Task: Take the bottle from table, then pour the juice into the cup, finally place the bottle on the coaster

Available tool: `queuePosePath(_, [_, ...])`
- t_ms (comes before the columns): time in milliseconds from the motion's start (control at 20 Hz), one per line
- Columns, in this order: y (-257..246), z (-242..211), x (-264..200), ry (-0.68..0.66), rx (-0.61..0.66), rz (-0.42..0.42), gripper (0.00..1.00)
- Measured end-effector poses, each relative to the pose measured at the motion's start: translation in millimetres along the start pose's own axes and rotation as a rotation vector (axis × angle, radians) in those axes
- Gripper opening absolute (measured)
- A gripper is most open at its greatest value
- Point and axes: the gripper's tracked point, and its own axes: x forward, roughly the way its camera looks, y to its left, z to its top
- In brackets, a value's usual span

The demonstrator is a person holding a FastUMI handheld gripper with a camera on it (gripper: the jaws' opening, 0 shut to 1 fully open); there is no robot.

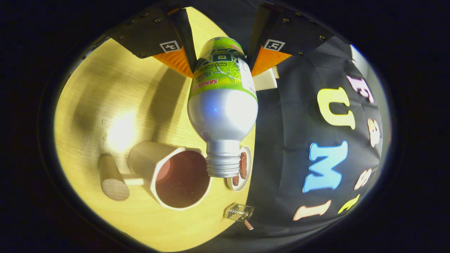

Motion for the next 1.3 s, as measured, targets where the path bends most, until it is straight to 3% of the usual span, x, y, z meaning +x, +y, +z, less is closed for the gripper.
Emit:
queuePosePath(500, [-24.0,6.2,5.4,-0.126,-0.45,-0.082,0.71])
queuePosePath(800, [-9.6,18.3,14.8,-0.223,-0.632,-0.098,0.71])
queuePosePath(1300, [12.0,33.8,38.3,-0.368,-0.82,-0.136,0.71])
